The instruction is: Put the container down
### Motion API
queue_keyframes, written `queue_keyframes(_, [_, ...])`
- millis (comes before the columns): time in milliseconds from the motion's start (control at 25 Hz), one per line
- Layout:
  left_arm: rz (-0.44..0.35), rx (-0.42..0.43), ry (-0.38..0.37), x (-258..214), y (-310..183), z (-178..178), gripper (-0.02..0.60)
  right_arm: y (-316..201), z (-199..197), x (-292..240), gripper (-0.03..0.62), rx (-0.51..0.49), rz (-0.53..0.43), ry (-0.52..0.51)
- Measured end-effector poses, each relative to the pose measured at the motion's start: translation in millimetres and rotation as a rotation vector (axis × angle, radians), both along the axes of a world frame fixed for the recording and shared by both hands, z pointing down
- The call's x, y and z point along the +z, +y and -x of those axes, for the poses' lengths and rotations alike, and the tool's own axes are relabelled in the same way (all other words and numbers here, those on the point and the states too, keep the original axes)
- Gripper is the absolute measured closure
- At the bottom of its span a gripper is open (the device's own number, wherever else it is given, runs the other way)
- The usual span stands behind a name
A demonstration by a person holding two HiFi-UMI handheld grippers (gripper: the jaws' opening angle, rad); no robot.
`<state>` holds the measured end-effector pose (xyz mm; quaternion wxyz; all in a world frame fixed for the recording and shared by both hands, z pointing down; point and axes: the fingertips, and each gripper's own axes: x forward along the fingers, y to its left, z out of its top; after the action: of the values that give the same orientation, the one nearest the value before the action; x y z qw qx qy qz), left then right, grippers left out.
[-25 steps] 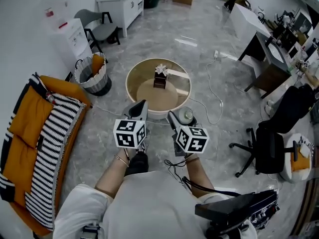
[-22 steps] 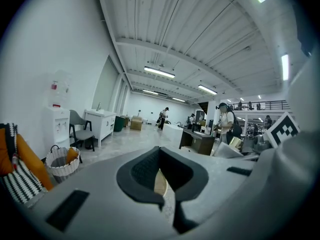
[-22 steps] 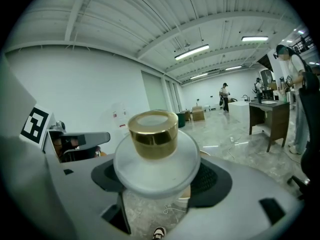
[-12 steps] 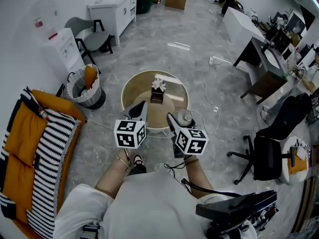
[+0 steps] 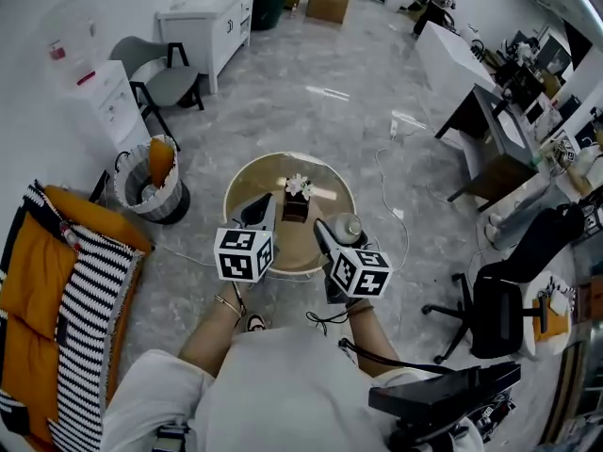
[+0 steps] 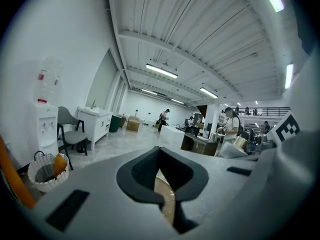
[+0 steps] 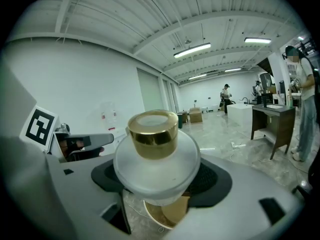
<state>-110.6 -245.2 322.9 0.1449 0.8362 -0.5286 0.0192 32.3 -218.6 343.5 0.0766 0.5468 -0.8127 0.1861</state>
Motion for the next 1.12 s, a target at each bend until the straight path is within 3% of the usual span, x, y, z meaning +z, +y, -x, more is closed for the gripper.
queue_keyframes(440, [0.060,0.011,0.011,33.8,-68.9,3.2,0.574,-66.6,-1.7,20.4,0.247,0.023,0.031,0.010])
queue_keyframes(840, [0.112,-0.032,-0.024,47.3,-94.9,-3.1,0.574,-104.5,-5.9,29.2,0.247,-0.044,0.057,0.003])
queue_keyframes(1120, [0.207,-0.031,-0.046,92.6,-99.0,-17.0,0.574,-115.3,-23.5,65.3,0.247,-0.054,0.126,-0.002])
